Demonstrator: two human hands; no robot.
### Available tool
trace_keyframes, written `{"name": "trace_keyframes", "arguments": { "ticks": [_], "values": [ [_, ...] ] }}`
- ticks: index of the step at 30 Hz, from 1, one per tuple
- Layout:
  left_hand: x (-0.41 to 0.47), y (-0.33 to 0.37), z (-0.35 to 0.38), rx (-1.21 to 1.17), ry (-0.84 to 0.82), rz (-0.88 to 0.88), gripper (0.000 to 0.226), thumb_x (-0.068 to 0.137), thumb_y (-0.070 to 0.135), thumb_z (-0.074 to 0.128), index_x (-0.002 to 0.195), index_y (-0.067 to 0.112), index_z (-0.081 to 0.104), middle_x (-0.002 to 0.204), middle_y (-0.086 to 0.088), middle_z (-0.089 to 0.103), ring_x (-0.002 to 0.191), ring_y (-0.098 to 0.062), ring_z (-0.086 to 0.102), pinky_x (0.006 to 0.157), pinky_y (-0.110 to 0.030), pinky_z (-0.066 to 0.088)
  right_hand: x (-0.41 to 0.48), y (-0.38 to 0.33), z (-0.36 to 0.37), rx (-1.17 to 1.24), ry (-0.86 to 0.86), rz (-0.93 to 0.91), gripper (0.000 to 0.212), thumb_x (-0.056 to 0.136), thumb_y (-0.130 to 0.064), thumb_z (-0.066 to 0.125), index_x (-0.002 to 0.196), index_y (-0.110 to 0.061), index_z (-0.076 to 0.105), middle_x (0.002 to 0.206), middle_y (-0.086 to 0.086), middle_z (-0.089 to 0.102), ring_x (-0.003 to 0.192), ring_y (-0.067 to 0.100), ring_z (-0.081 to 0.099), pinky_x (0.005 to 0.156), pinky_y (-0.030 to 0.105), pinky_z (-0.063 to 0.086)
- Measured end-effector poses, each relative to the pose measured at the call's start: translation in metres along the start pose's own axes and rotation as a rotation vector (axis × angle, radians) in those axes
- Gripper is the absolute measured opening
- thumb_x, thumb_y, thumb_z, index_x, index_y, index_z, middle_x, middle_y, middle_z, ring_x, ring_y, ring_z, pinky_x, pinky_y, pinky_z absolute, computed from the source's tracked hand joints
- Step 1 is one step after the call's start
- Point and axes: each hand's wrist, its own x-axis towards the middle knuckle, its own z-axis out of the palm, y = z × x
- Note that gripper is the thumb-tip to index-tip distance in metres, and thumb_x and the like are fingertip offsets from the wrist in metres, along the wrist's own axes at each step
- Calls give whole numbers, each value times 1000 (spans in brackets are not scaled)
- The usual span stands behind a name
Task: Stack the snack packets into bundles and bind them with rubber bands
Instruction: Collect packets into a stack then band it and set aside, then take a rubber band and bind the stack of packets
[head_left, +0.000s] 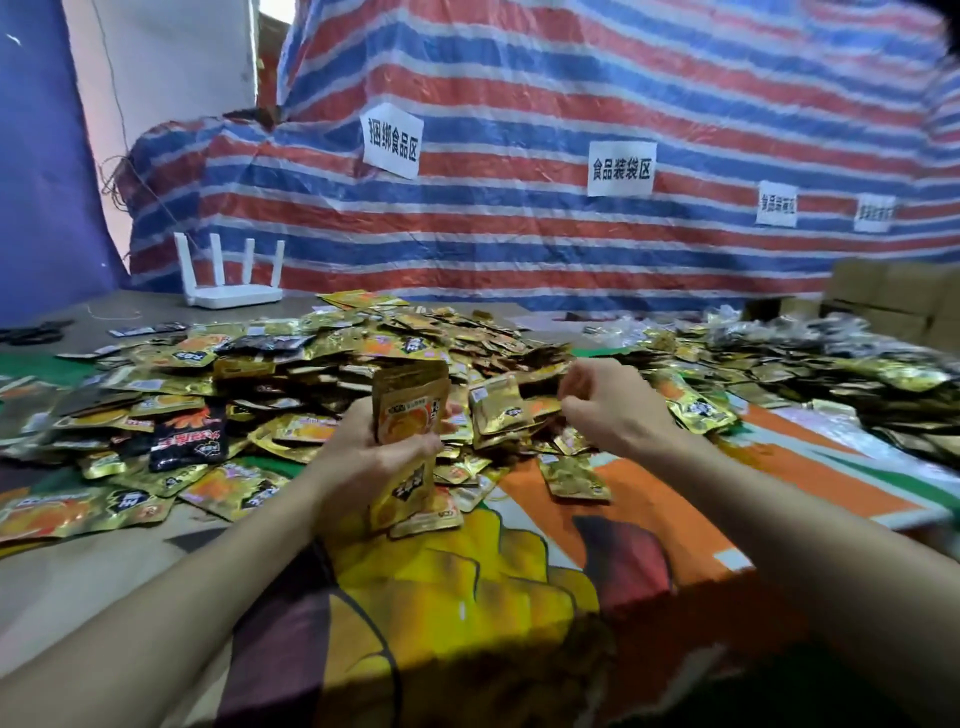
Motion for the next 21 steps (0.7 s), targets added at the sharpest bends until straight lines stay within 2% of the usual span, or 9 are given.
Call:
{"name": "trace_keyframes", "arguments": {
  "ticks": [3,5,7,9,12,16,19,21],
  "values": [
    [-1,1,-1,-15,-11,-1,23,88,-11,67,102,6,72,100,-10,78,97,-24,74,85,-29,60,2,52,-34,-463,-107,222,11,79,-15,58,88,-17,64,81,6,63,73,27,59,63,30,46],
    [-2,3,-4,-18,9,30,21,84,-11,70,100,3,72,95,-13,77,94,-30,74,86,-37,60,-2,81,-48,-619,-110,321,4,81,-16,59,85,-15,57,75,3,56,69,26,55,63,29,42],
    [-2,3,-7,-54,1,37,26,80,-8,77,104,-1,71,95,-17,77,93,-34,74,86,-42,61,-9,106,-55,-691,-137,358,10,83,-14,58,78,-15,50,72,2,53,63,20,52,57,26,39],
    [-3,2,-7,-115,-4,9,38,71,0,83,108,1,71,97,-19,76,93,-34,74,83,-40,62,-14,123,-54,-670,-181,375,13,84,-10,57,75,-14,48,71,3,54,66,23,56,57,25,40],
    [-2,0,-5,-152,-26,-15,44,66,6,80,109,2,71,97,-19,77,94,-34,74,82,-35,62,-18,133,-51,-604,-154,374,9,85,-7,58,80,-14,54,73,4,56,73,26,59,60,27,44],
    [-1,-1,-8,-132,-26,-16,49,67,5,84,114,-1,70,97,-20,76,96,-35,73,85,-36,60,-17,134,-48,-536,-150,369,10,86,-5,58,94,-10,61,79,6,58,78,28,59,62,29,47],
    [0,-1,-9,-150,-1,-33,52,65,0,85,114,0,69,97,-21,75,95,-35,73,85,-36,60,-14,133,-50,-493,-132,367,12,84,2,57,91,-3,66,80,13,64,77,29,64,62,33,50],
    [0,-1,-9,-154,8,-38,45,71,-3,79,115,-1,69,97,-21,75,95,-36,73,84,-35,61,-11,130,-54,-450,-70,361,12,82,4,60,86,-1,70,79,15,67,76,31,66,63,37,55]
  ]
}}
